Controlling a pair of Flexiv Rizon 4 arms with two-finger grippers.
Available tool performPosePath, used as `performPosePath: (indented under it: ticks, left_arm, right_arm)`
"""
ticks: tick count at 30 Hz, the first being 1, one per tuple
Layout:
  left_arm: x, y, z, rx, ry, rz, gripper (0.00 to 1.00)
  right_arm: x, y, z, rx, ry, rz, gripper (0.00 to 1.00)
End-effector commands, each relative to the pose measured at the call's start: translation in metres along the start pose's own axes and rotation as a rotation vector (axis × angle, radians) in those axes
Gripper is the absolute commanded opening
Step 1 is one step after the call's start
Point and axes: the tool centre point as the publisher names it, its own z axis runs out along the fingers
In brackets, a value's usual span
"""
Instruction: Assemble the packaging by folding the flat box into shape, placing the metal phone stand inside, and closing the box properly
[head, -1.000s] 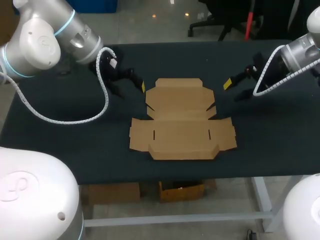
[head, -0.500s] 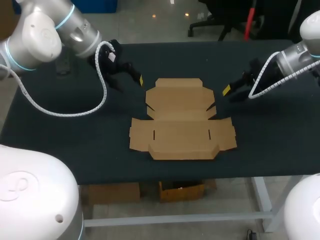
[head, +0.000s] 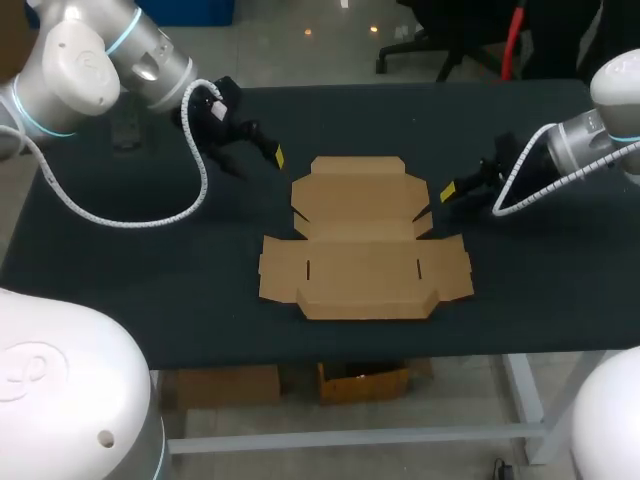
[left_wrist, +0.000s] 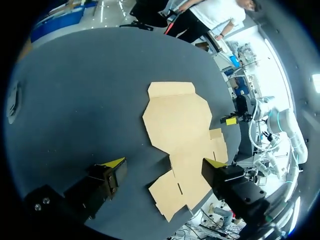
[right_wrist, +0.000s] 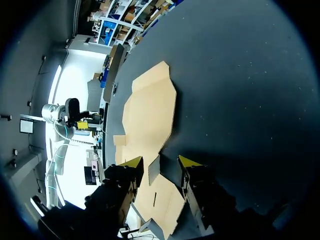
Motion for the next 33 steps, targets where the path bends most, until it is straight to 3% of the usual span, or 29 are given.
performPosePath:
  ticks: [1,21,33]
  left_arm:
    - [-0.001,-0.003,0.001,-0.006,-0.002,0.004,1.0]
    - [-0.004,-0.004,0.004,0.01,-0.005,0.014,1.0]
    - [-0.011,0.003,0.001,0.027,0.001,0.014,1.0]
  right_arm:
    - [-0.009,0.013,0.006,0.015,0.023,0.0,0.38]
    - [-0.011,0.032,0.026,-0.005,0.048,0.032,0.26]
    - [-0.008,0.033,0.037,-0.041,0.047,0.083,0.28]
